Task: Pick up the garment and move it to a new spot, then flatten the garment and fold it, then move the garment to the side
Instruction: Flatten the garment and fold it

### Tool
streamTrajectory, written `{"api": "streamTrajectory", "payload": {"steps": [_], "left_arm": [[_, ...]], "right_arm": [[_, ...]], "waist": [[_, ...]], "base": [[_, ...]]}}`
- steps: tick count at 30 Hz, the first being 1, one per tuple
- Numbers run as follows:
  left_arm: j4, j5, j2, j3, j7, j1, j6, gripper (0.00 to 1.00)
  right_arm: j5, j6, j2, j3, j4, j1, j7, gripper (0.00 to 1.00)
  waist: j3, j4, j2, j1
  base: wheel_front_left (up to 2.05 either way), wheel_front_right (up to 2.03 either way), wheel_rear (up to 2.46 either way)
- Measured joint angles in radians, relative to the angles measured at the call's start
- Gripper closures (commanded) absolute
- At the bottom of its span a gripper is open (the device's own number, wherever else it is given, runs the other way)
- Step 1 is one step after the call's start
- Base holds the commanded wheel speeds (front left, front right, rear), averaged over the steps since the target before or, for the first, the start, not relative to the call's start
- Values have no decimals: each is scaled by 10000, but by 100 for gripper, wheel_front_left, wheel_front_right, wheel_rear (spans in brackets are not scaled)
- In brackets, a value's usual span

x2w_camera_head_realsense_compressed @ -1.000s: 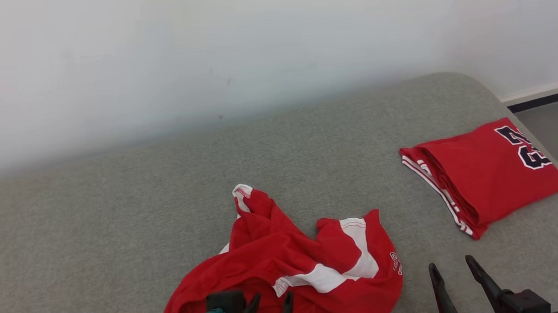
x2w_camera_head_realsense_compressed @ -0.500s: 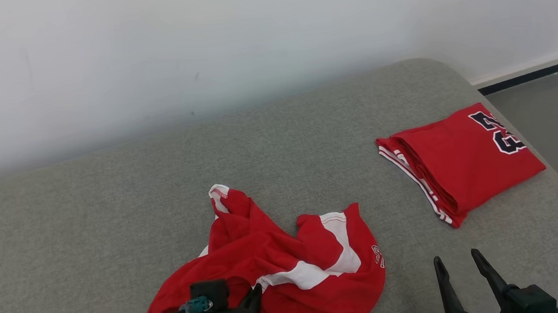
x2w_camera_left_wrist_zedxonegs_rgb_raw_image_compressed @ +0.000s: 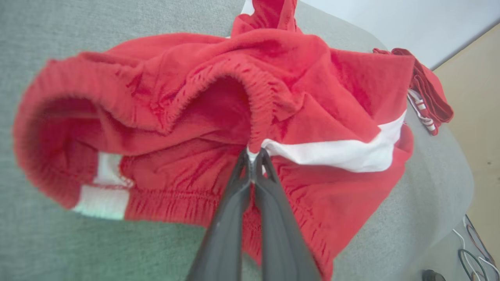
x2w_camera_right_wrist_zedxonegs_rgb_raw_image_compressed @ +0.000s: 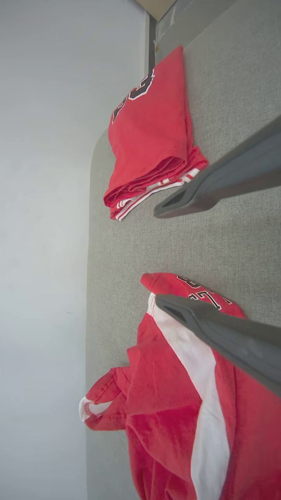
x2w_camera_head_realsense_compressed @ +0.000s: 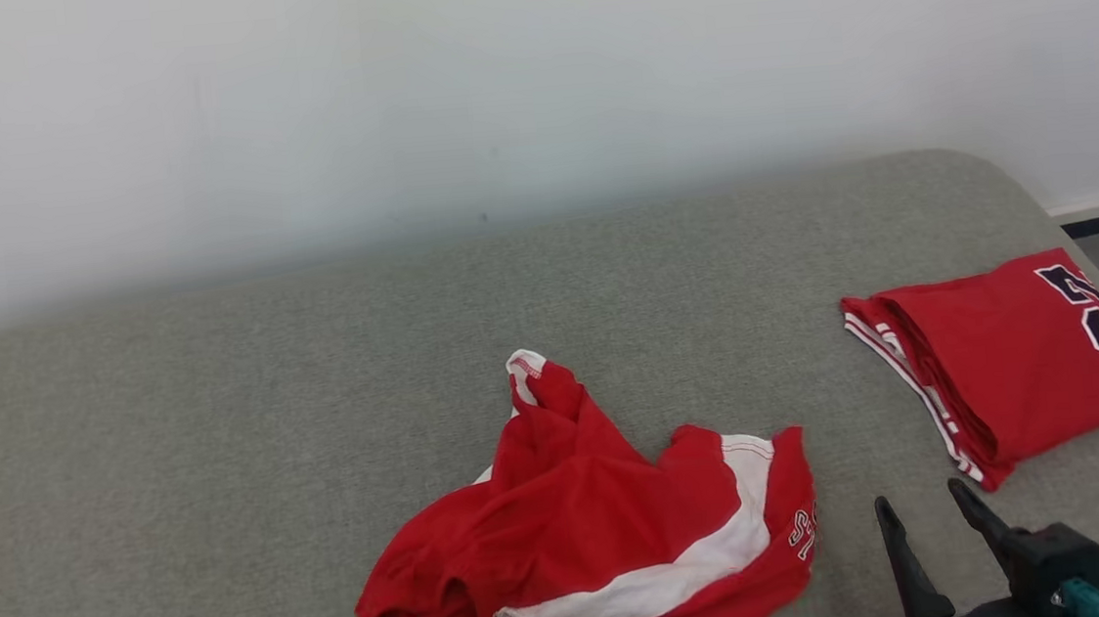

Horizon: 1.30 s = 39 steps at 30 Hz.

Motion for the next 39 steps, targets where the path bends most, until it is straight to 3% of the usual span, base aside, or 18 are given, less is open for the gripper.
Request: {"api": "streamTrajectory", "payload": {"steps": [4, 10, 14, 22, 27, 37, 38, 39], "left_arm": [[-713, 96, 431, -31, 238, 446, 433, 100], [-1693, 255, 961, -46, 631, 905, 1085, 100], [-2146, 328, 1081, -194, 867, 998, 1266, 100], [-2426, 497, 890, -577, 1089, 988, 1254, 100], [-2493, 527, 844, -681, 1174, 889, 1248, 100], [-2487, 545, 763, -742, 1156, 527, 1124, 100], [-2485, 545, 752, -740, 1143, 499, 1114, 100], [-2476, 545, 740, -740, 1114, 488, 1093, 100]], "right_arm": [[90, 0, -199, -46, -153, -279, 897, 0], [435, 0, -466, 203, -199, -885, 3356, 0], [637, 0, -629, 295, 174, -1722, 5037, 0], [391, 0, -558, -115, 1534, -3036, 7315, 0], [378, 0, -732, -105, 2182, -3542, 7938, 0], [520, 0, -1214, 433, 3124, -4156, 8113, 0], [562, 0, -1231, 546, 3175, -4174, 8123, 5], [608, 0, -1244, 642, 3206, -4172, 8146, 19]], "waist": [[-52, 337, 0, 0], [-148, 985, 0, 0], [-197, 1415, 0, 0], [-98, 1911, 0, 1], [162, 2157, 0, 0], [877, 2560, 0, 1], [950, 2591, 0, 1], [1016, 2621, 0, 1]], "base": [[0, 0, 0], [0, 0, 0], [0, 0, 0], [0, 0, 0], [0, 0, 0], [0, 0, 0], [0, 0, 0], [0, 0, 0]]}}
